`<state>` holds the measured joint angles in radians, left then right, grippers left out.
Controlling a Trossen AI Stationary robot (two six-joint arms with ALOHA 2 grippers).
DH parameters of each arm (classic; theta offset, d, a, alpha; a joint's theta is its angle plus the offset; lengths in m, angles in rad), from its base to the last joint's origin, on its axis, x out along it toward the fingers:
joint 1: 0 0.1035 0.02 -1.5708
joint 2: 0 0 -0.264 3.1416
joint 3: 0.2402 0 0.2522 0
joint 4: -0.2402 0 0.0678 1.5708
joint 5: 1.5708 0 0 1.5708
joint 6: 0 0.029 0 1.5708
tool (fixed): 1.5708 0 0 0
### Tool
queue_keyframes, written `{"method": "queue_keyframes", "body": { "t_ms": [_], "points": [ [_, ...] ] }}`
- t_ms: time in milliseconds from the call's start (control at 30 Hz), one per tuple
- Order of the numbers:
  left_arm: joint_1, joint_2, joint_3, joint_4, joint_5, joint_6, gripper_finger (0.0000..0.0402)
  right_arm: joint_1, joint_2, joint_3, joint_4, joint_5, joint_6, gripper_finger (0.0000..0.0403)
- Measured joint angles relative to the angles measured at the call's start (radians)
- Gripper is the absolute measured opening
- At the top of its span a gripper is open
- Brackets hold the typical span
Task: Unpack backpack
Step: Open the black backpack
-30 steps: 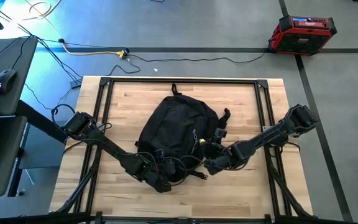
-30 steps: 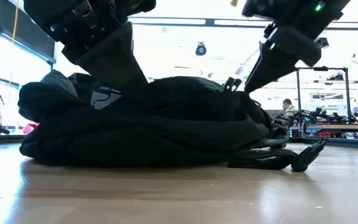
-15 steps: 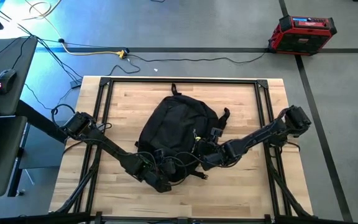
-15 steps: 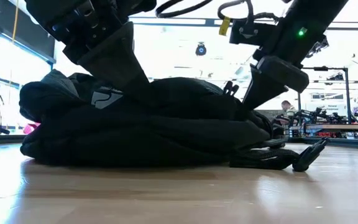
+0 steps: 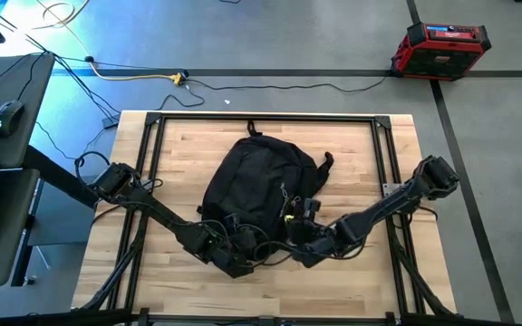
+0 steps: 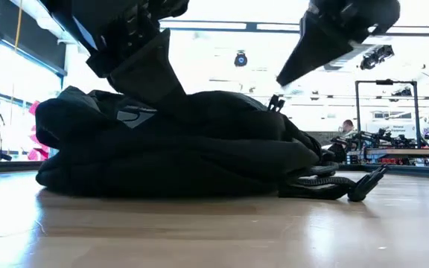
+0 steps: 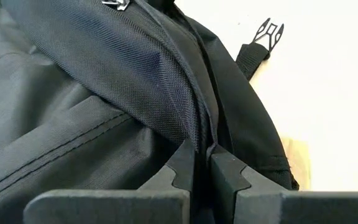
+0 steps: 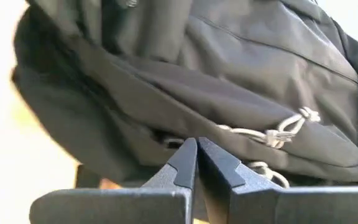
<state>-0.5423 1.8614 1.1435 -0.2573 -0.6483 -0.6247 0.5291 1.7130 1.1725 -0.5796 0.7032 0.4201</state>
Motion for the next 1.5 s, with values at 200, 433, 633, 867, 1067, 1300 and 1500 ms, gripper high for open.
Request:
{"method": "queue_keyframes", "body": {
  "t_ms": [200, 433, 633, 867, 1067, 1300, 1500],
  "points": [
    [-0.006, 0.000, 0.000, 0.000, -0.002, 0.000, 0.0005, -0.049, 0.000, -0.019, -0.177, 0.089, 0.161, 0.0002],
    [-0.008, 0.000, 0.000, 0.001, 0.006, 0.000, 0.0005, -0.179, 0.000, -0.096, -0.042, -0.074, 0.036, 0.0090],
    [-0.008, 0.000, 0.000, 0.000, 0.011, 0.007, 0.0005, -0.223, 0.000, -0.124, 0.021, -0.111, -0.035, 0.0189],
    [-0.009, 0.000, 0.000, 0.000, 0.013, 0.008, 0.0005, -0.235, 0.000, -0.190, 0.132, -0.123, -0.043, 0.0187],
    [-0.009, 0.000, 0.000, 0.000, 0.014, 0.008, 0.0005, -0.235, 0.000, -0.211, 0.179, -0.144, -0.061, 0.0034],
    [-0.010, 0.000, 0.001, -0.004, 0.009, 0.001, 0.0005, -0.184, -0.050, -0.211, 0.132, -0.147, -0.028, 0.0004],
    [-0.010, 0.000, 0.001, -0.006, -0.016, -0.023, 0.0005, -0.084, -0.172, -0.211, 0.139, -0.049, 0.052, 0.0001]
  ]
}}
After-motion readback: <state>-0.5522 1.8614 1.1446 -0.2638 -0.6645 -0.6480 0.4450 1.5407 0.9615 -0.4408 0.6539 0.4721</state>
